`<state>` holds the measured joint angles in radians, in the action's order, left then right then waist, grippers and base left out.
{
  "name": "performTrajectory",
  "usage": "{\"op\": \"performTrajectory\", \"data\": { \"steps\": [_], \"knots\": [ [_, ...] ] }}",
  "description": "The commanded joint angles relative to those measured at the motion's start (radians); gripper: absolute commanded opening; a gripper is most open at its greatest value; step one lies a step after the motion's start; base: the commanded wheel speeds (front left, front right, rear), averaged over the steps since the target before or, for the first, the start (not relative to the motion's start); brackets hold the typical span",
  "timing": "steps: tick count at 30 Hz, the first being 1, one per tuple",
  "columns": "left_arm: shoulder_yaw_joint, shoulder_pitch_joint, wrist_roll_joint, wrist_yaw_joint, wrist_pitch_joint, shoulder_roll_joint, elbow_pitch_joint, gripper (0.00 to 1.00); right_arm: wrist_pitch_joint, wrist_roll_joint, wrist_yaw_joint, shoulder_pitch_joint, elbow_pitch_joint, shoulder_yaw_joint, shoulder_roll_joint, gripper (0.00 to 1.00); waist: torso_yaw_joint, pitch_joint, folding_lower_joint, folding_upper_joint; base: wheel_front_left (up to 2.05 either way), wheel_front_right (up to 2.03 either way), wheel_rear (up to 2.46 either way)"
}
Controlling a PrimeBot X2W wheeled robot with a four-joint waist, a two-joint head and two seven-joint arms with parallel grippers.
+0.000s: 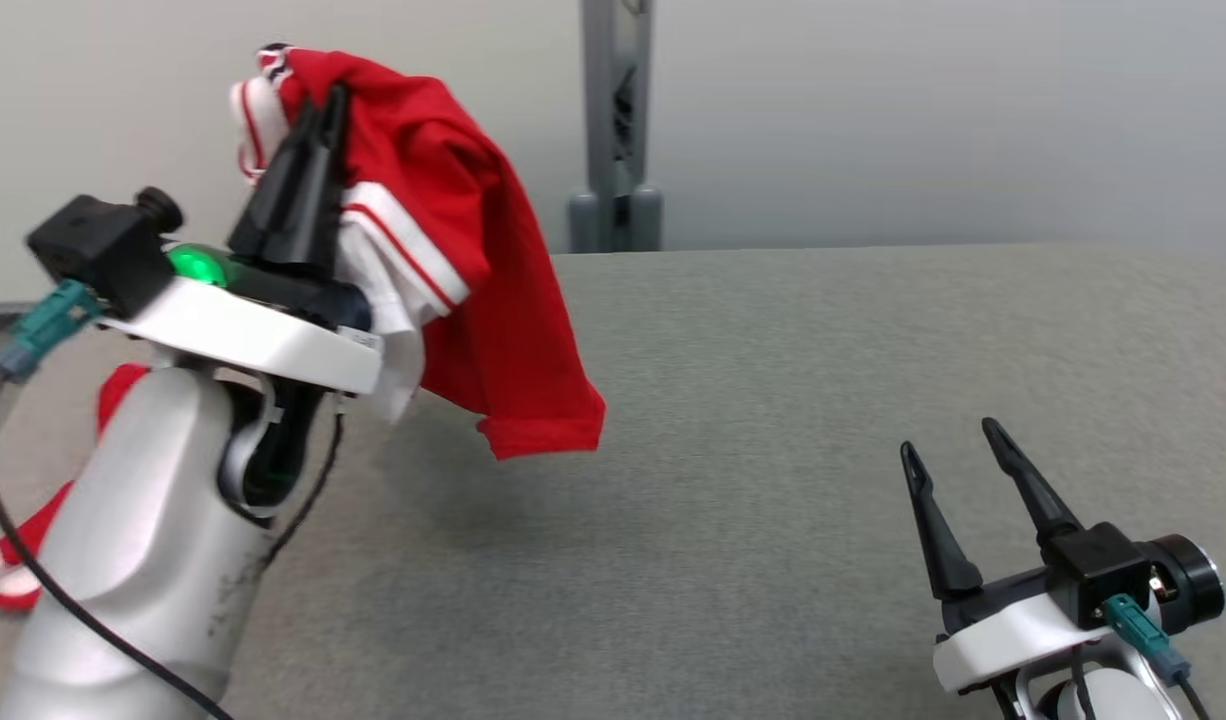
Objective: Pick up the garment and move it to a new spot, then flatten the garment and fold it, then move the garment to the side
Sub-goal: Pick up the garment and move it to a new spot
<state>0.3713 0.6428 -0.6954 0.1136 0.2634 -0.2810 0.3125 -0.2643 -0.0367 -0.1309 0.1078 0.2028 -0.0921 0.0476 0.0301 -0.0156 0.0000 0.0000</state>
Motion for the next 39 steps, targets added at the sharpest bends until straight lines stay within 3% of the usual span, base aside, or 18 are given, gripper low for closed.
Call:
{"op": "performTrajectory", "data": {
  "steps": [1,14,21,26,31,33,34,35,39],
  "knots": [
    [0.004,-0.007,0.015,0.005,0.001,0.008,-0.010,0.00,-0.001,-0.005,0.000,0.006,-0.004,0.007,0.006,1.00,-0.056,0.006,0.0000,0.0000,0.00,0.00,0.00],
    [0.040,0.012,0.086,0.017,0.002,0.174,-0.047,0.00,-0.001,0.005,0.000,0.043,-0.033,0.074,0.005,1.00,-0.304,0.101,0.0000,0.0000,0.00,0.00,0.00],
    [0.136,0.030,0.057,0.018,0.002,0.189,-0.111,0.00,-0.001,0.035,0.000,0.061,-0.044,0.093,0.005,1.00,-0.377,0.163,0.0000,0.0000,0.00,0.00,0.00],
    [0.211,0.055,0.135,0.016,0.002,0.146,-0.006,0.00,-0.001,0.050,0.000,0.074,-0.038,0.081,0.005,1.00,-0.396,0.188,0.0000,0.0000,0.00,0.00,0.00],
    [0.242,0.082,0.253,0.016,0.002,0.113,0.225,0.00,-0.001,0.069,0.000,0.085,-0.033,0.059,0.005,1.00,-0.409,0.202,0.0000,0.0000,0.00,0.00,0.00],
    [0.223,0.091,0.311,-0.004,0.002,0.110,0.355,0.00,-0.001,0.073,0.000,0.090,-0.029,0.050,0.005,1.00,-0.408,0.208,0.0000,0.0000,0.00,0.00,0.00],
    [0.218,0.093,0.331,-0.019,0.002,0.109,0.390,0.94,-0.001,0.074,0.000,0.090,-0.028,0.049,0.005,1.00,-0.405,0.208,0.0000,0.0000,0.00,0.00,0.00],
    [0.211,0.092,0.337,-0.026,0.002,0.115,0.427,1.00,-0.001,0.074,0.000,0.088,-0.027,0.047,0.005,1.00,-0.401,0.208,0.0000,0.0000,0.00,0.00,0.00],
    [0.180,0.098,0.366,-0.046,0.002,0.128,0.494,1.00,-0.001,0.063,0.000,0.082,-0.023,0.051,0.005,1.00,-0.370,0.199,0.0000,0.0000,0.00,0.00,0.00]
  ]
}}
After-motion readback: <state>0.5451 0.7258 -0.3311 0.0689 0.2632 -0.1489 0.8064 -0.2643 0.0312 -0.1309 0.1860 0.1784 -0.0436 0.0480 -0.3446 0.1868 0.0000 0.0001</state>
